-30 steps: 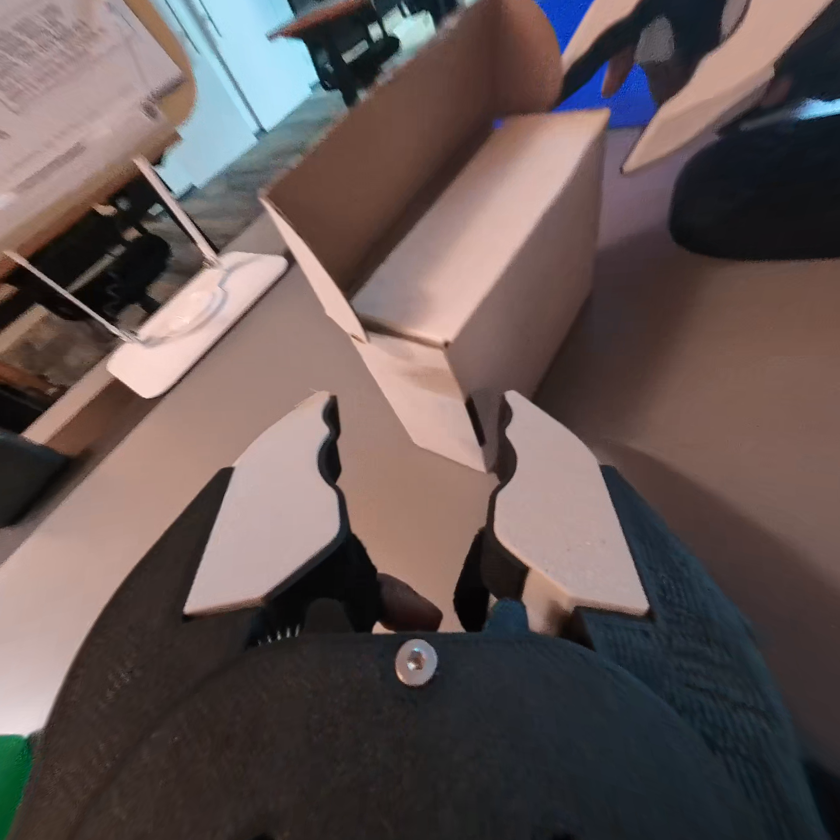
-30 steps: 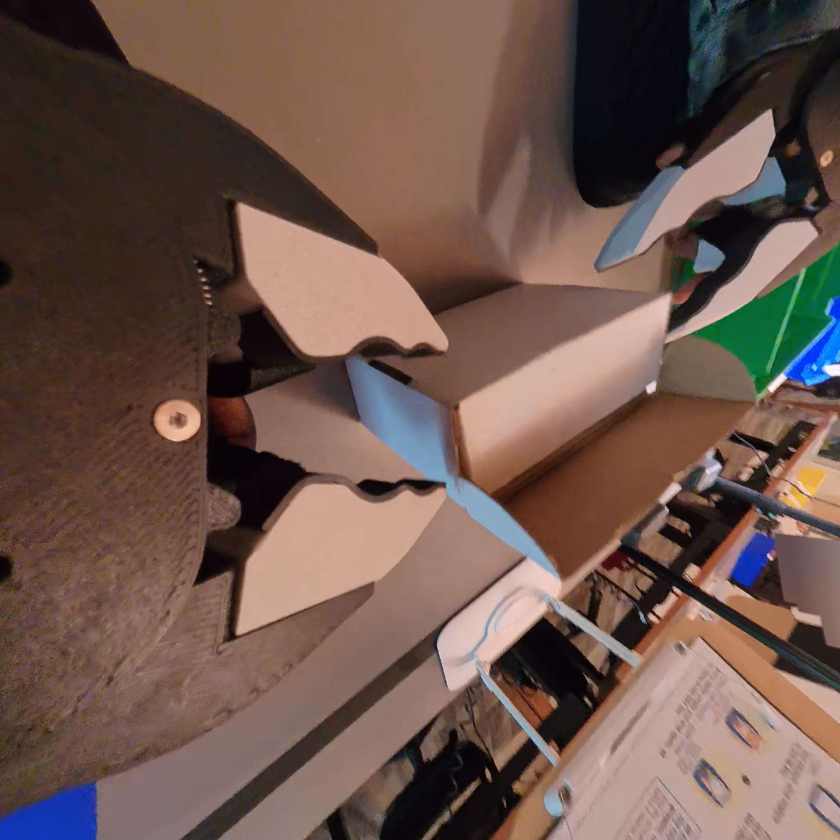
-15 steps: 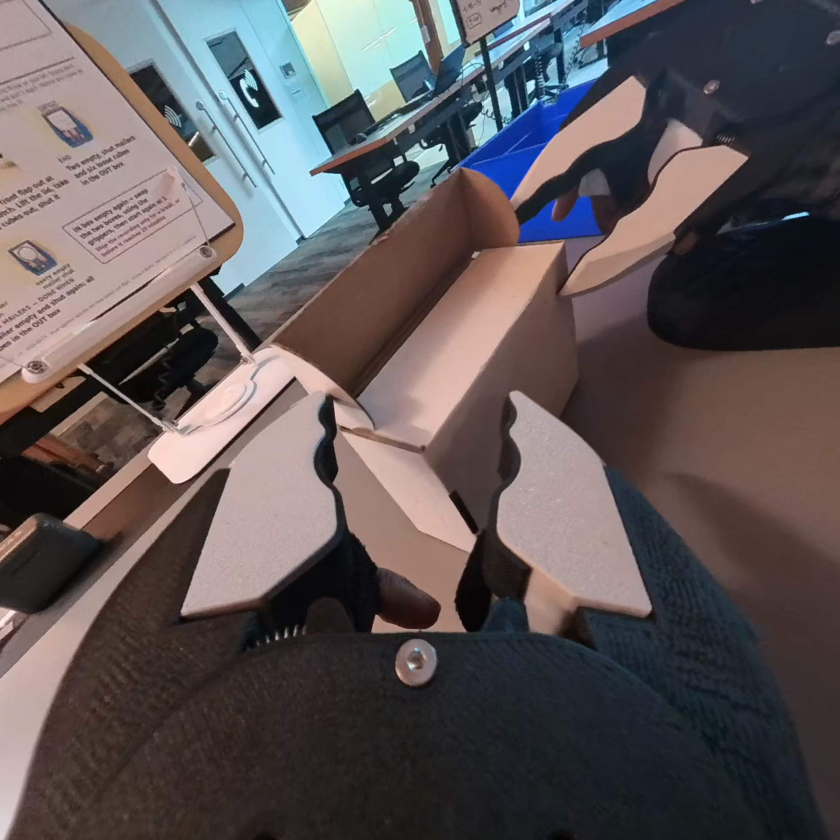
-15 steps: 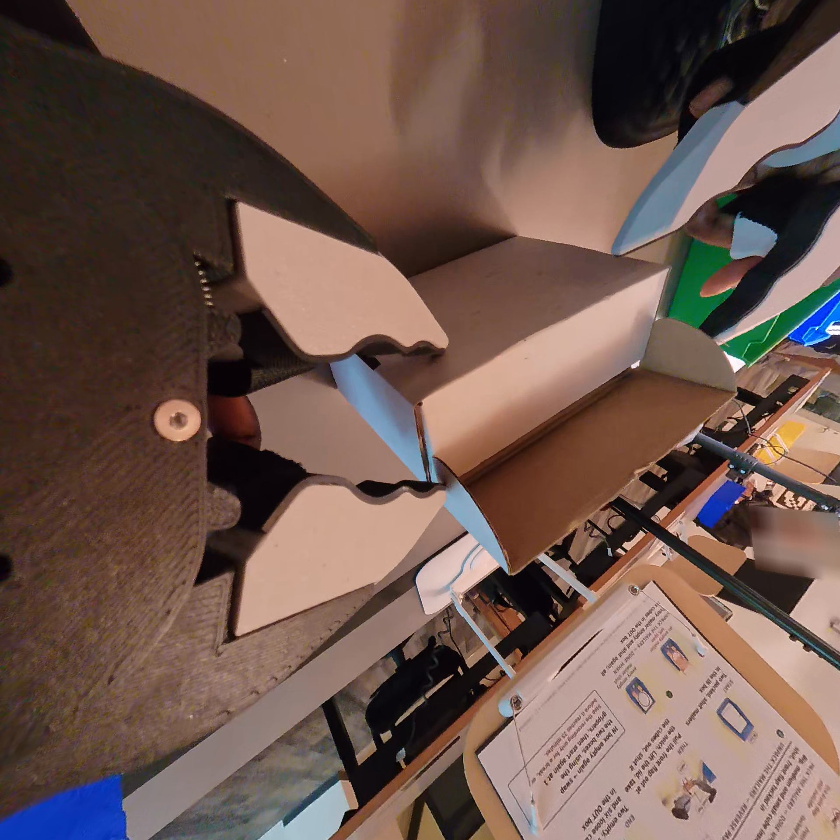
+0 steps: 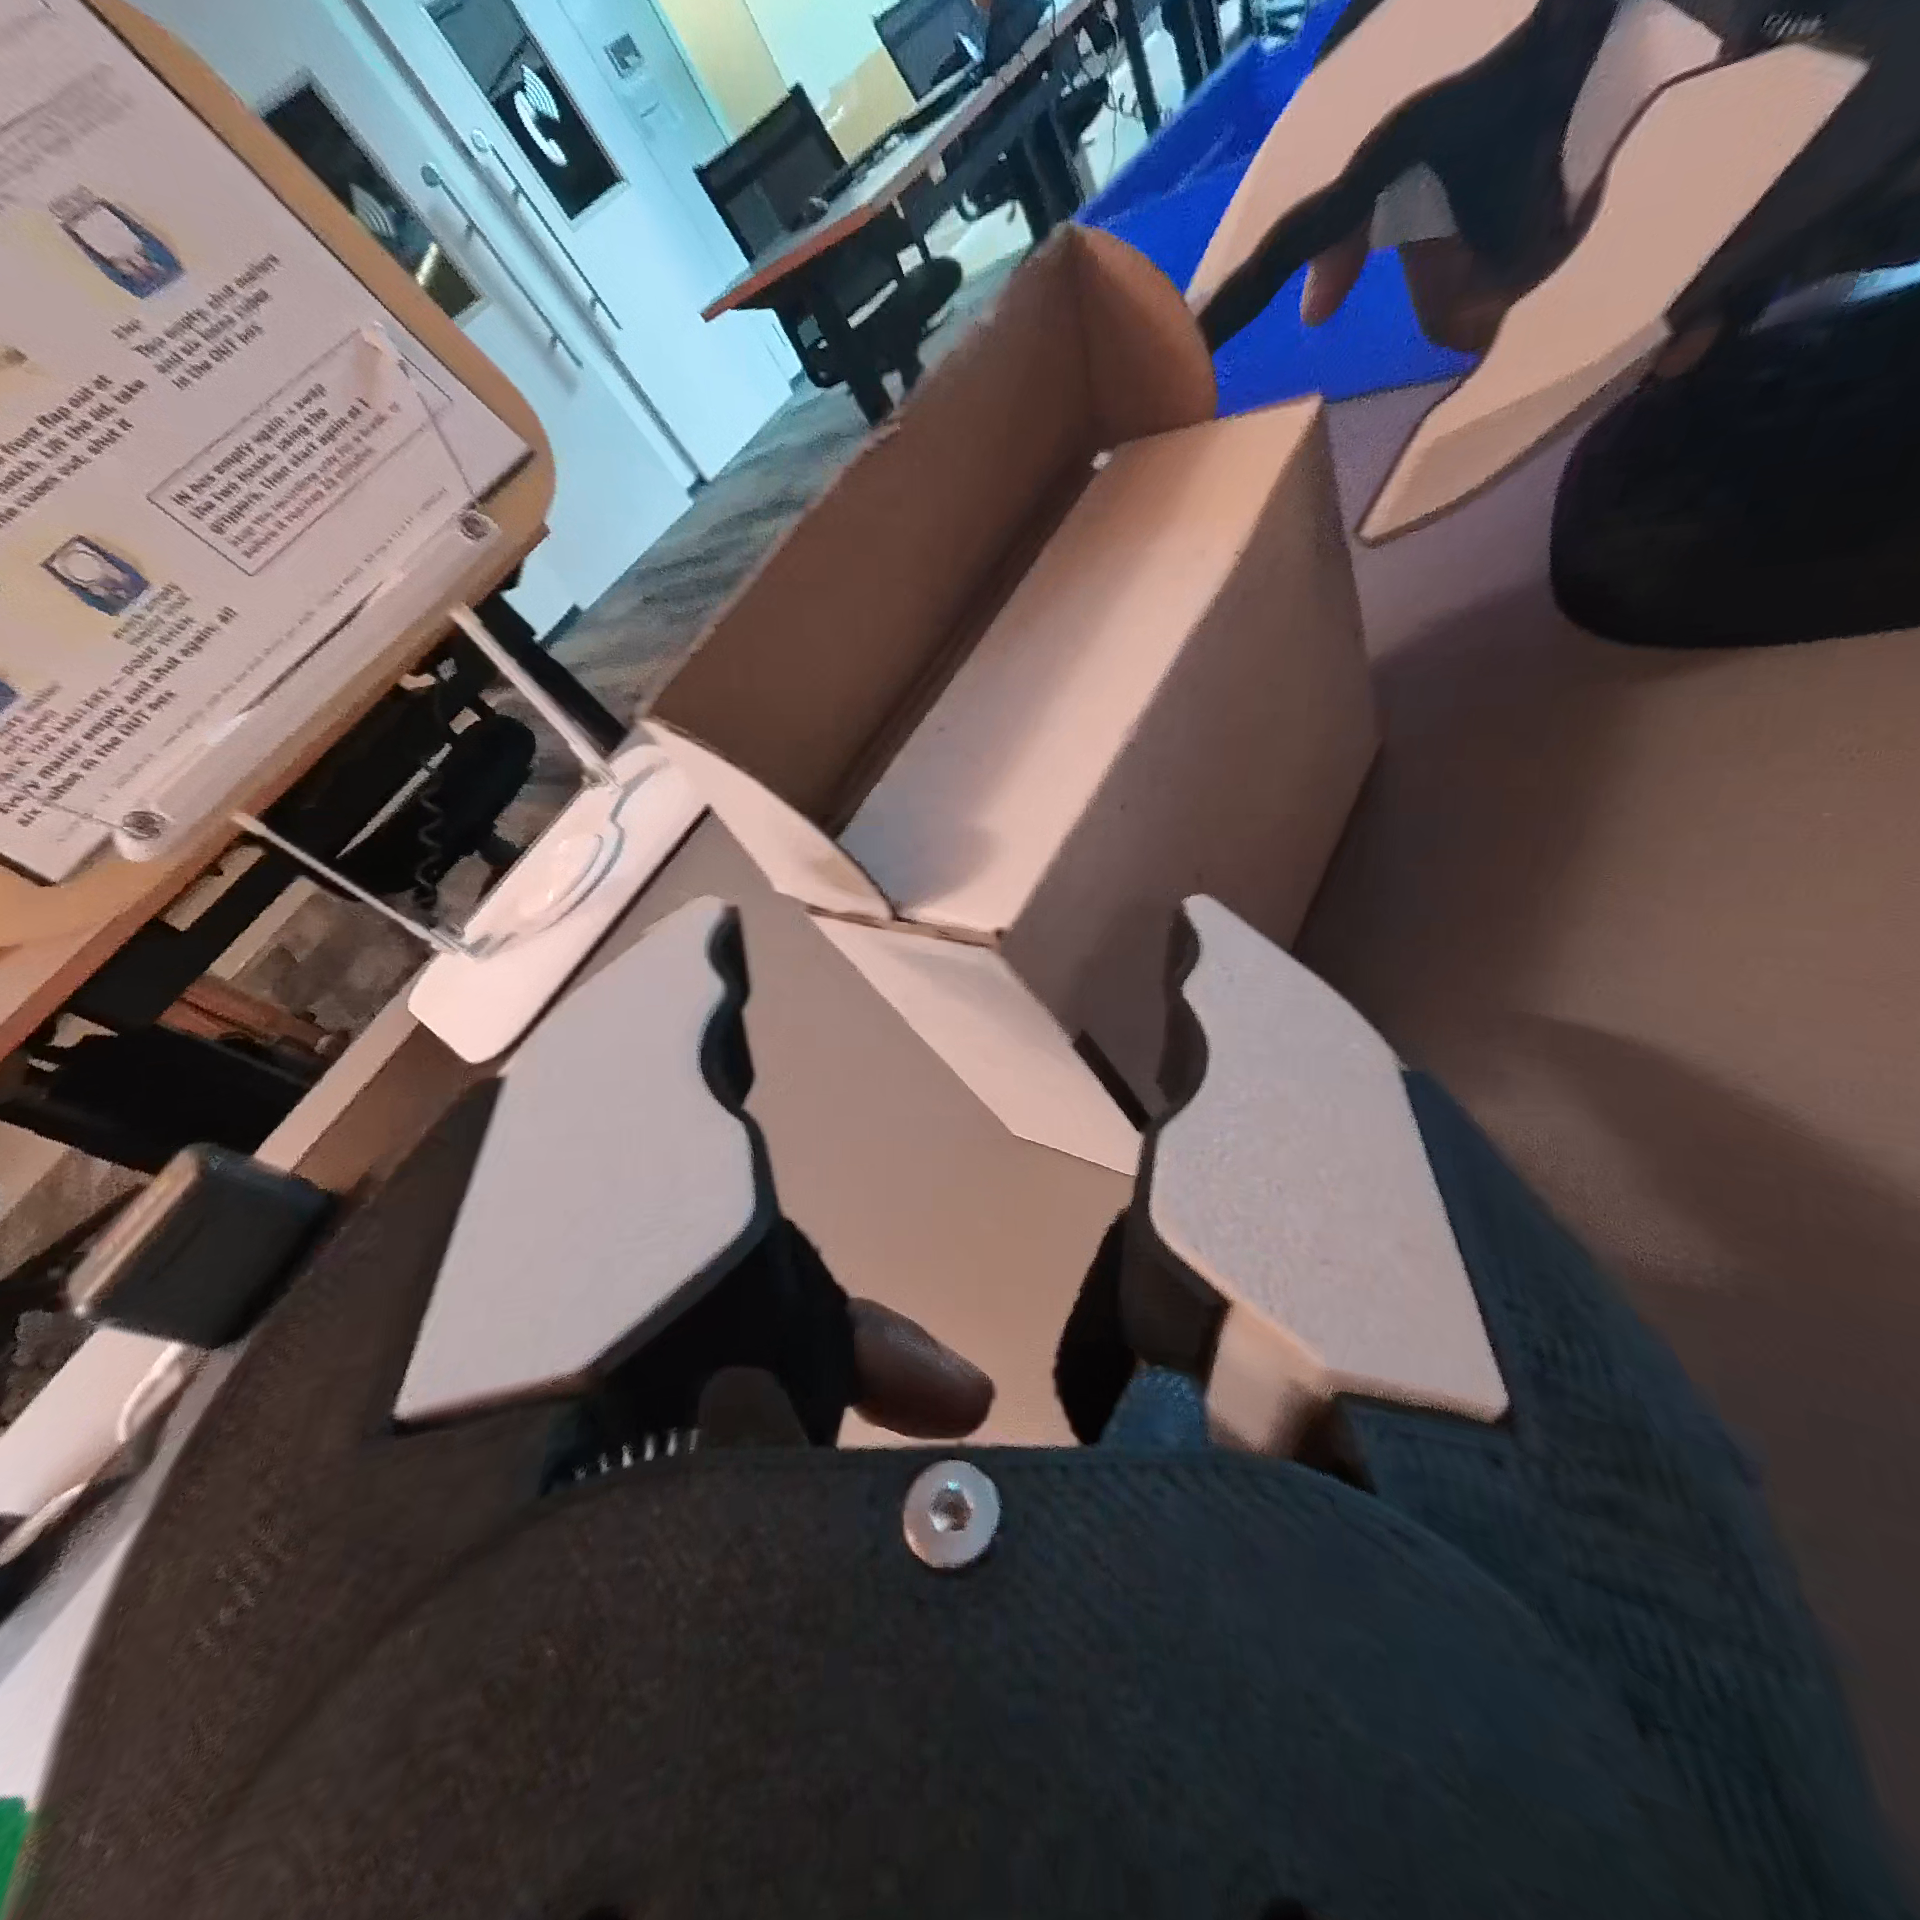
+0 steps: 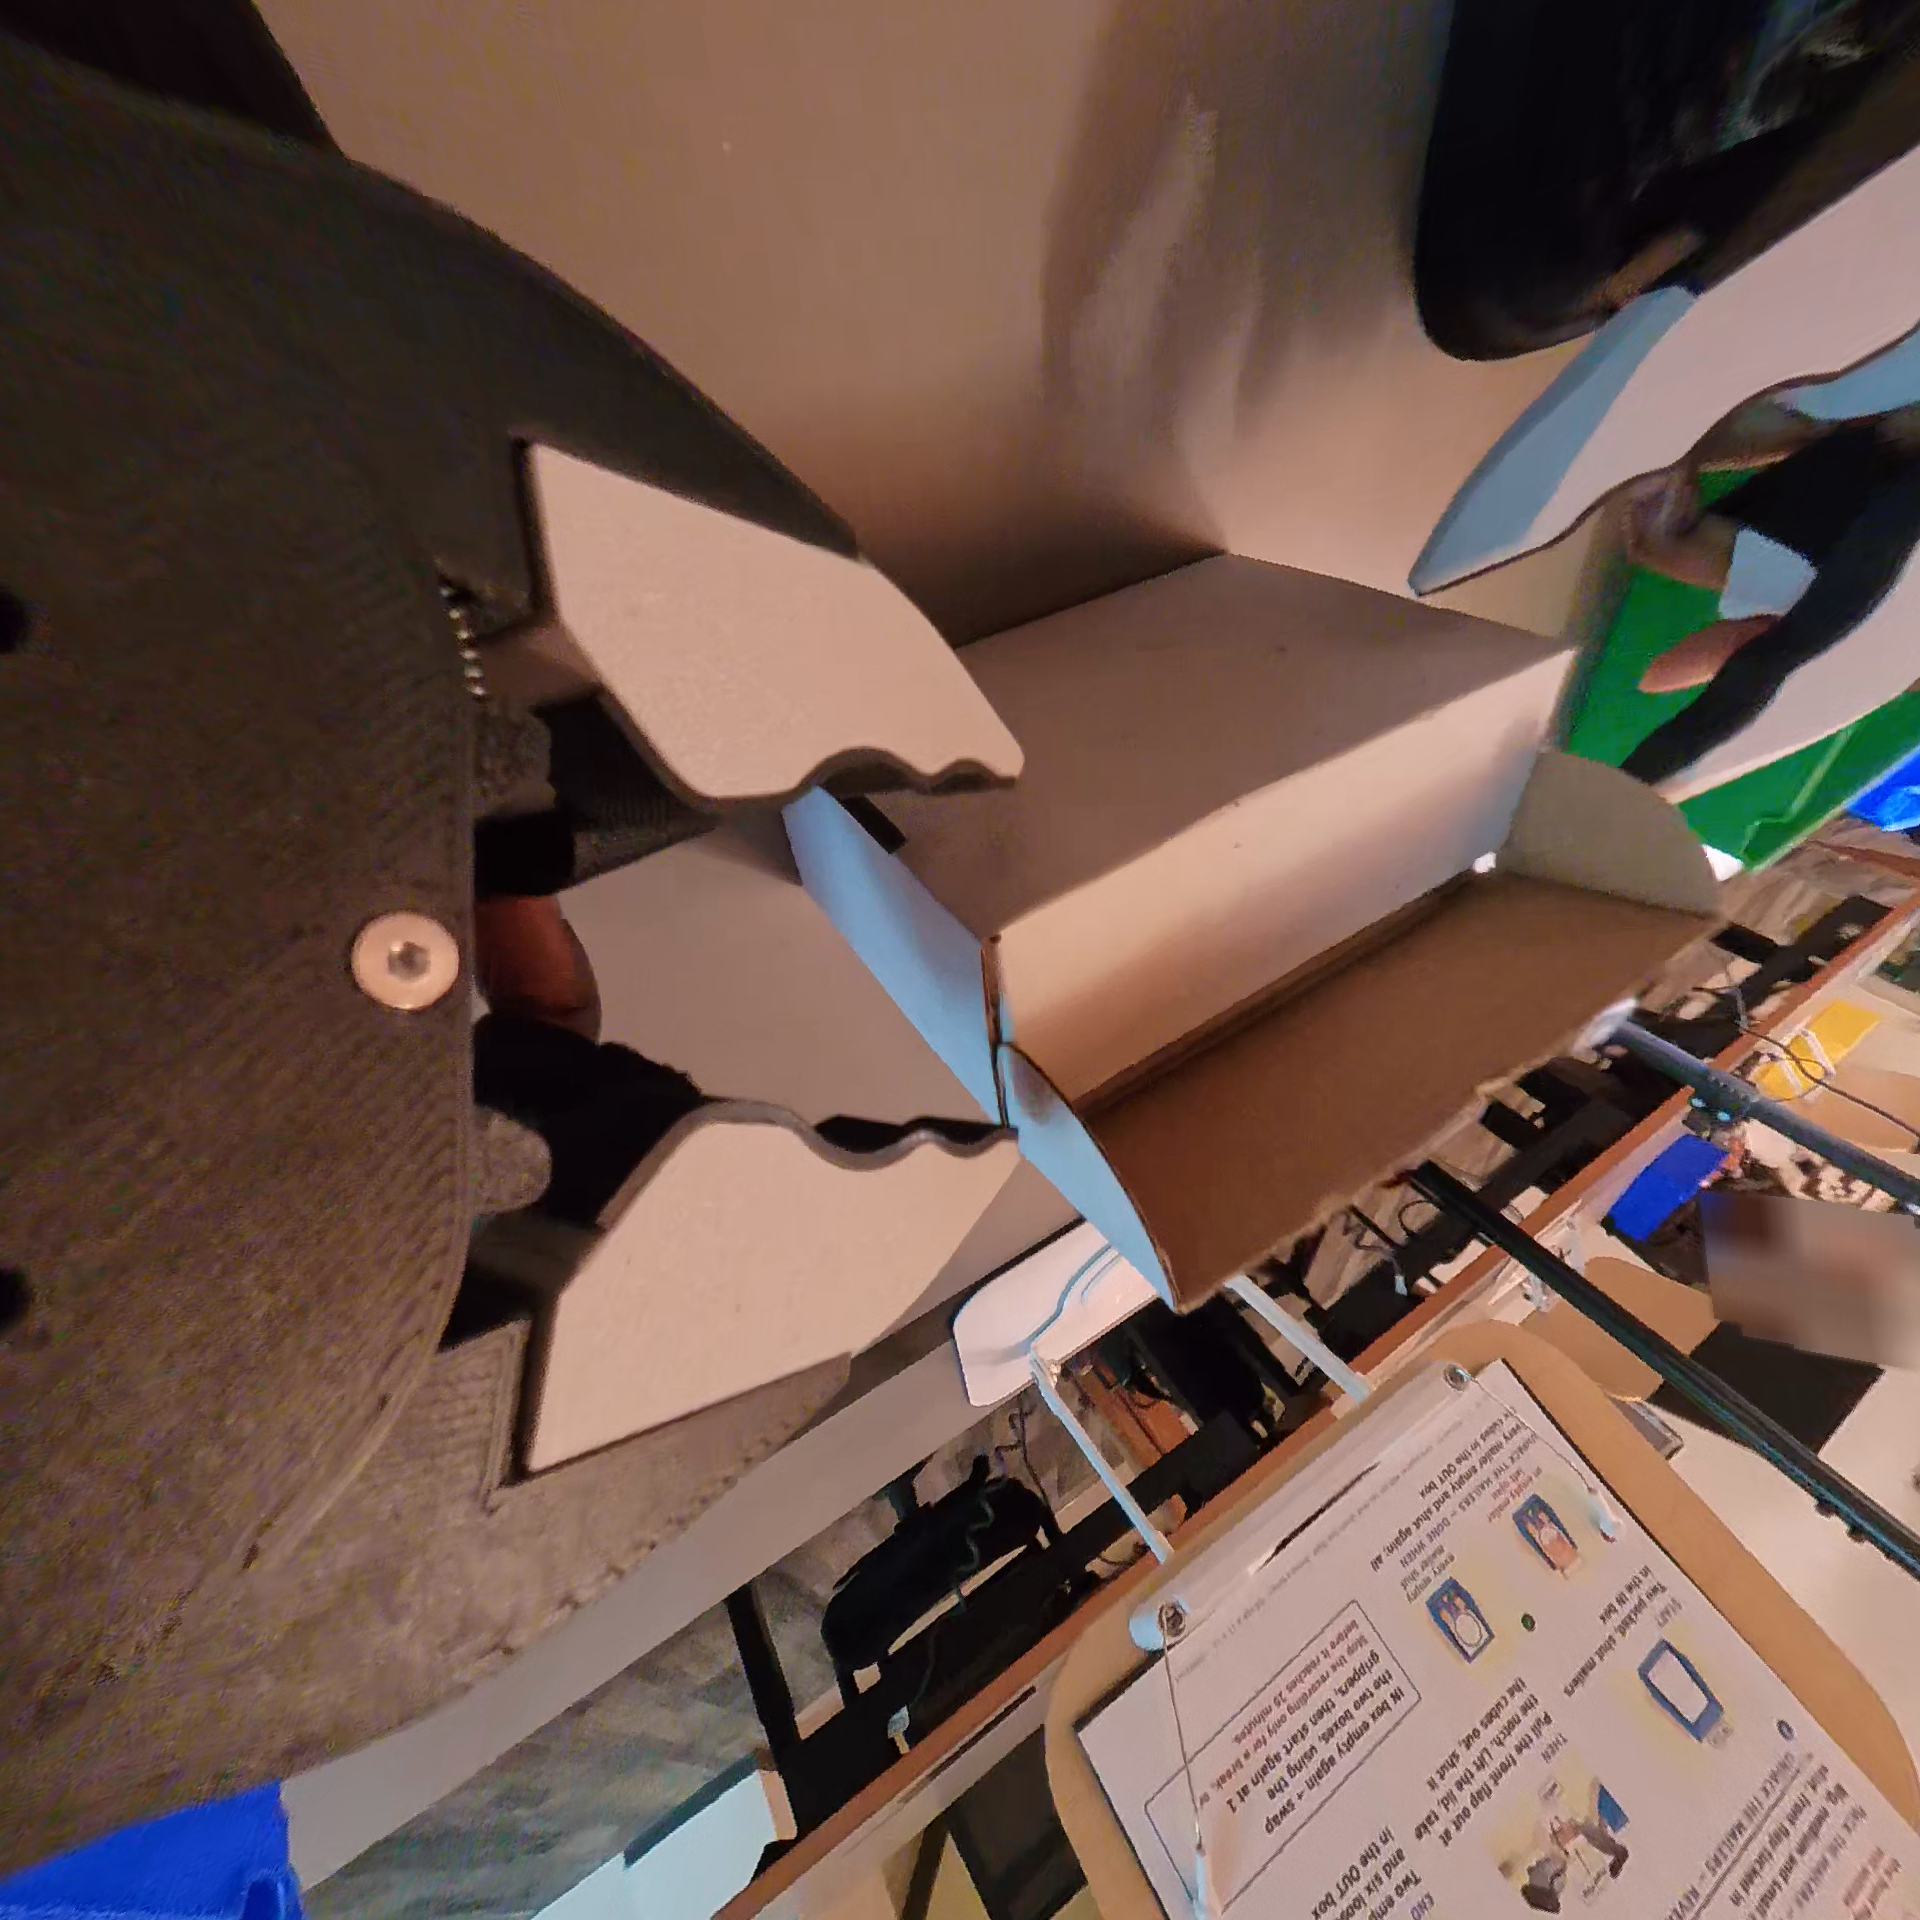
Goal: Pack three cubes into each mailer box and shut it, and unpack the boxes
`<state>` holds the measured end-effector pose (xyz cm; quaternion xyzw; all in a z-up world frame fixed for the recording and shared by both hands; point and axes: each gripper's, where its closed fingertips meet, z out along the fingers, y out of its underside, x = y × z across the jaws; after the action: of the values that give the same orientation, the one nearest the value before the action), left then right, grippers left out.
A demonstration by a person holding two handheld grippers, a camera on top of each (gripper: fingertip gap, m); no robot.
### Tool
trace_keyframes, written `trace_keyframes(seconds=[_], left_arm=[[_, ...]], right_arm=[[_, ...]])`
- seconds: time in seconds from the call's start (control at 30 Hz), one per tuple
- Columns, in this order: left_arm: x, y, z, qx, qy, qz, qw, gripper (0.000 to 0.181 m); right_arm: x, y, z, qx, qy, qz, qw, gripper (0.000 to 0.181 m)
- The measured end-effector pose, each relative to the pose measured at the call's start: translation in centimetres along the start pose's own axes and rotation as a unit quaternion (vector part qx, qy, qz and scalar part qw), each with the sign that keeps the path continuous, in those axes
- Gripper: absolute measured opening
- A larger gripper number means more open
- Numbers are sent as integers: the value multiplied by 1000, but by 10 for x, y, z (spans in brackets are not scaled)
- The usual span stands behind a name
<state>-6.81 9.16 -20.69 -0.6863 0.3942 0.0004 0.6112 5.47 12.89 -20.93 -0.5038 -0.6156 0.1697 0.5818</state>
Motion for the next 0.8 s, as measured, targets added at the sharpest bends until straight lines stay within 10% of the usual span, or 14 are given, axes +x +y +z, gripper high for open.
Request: trace_keyframes(seconds=[0.03, 0.3, 0.63, 0.8], left_arm=[[-5, -3, -1, 11, -1, 2, 1000, 84], [-10, -17, 19, 38, 93, 56, 993, 100], [2, -11, 14, 70, 106, 67, 990, 45], [4, -16, 8, 85, 128, 14, 988, 48]], right_arm=[[3, -3, -2, 10, -1, 8, 1000, 66], [19, -23, 5, 9, -68, 0, 998, 106], [9, -18, 8, 29, -64, -62, 996, 35], [2, -20, 3, 46, -100, 1, 994, 38]])
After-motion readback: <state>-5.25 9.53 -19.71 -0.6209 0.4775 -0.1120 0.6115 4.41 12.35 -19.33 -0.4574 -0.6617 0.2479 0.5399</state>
